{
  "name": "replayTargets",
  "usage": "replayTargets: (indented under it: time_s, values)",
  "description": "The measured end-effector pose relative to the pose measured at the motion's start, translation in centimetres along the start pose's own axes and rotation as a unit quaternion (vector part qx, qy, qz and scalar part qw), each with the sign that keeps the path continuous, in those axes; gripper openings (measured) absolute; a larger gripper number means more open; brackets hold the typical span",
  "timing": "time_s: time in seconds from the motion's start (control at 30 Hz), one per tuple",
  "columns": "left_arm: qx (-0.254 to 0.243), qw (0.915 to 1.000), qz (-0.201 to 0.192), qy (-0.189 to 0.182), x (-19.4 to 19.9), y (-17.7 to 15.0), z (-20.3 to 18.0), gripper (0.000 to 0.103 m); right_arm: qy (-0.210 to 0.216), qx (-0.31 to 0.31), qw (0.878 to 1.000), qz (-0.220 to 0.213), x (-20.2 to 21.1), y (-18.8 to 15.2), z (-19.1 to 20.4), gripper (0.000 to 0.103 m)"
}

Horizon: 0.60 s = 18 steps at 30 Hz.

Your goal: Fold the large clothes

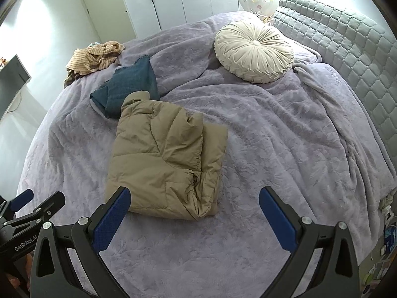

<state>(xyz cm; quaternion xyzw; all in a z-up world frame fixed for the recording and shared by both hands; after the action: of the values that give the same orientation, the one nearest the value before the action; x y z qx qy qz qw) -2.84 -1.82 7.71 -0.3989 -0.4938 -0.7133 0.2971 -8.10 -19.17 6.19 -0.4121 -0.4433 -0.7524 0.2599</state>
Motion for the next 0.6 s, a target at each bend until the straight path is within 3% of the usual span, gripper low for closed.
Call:
replayTargets:
  time_s: [0.6]
  values:
    - [0.004, 1.0000, 0.003, 0.003, 0.06, -0.21, -0.02, 0.103, 0.001, 0.002, 1.000, 0.001, -0.11, -0.24, 0.38, 0.103]
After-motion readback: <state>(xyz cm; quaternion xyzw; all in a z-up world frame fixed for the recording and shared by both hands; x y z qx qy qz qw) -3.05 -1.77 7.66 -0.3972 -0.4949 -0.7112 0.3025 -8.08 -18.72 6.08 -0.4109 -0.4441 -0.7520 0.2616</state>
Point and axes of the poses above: each gripper's, at about its wrist camera, not at the fingertips, and x roughly against the way its jaws point, z to its left, y to its top, the point moved 2 cm from there along -x, roughly the way its jaws point, and after that the axes turned 15 degrees about -x, right-handed, at the moved point
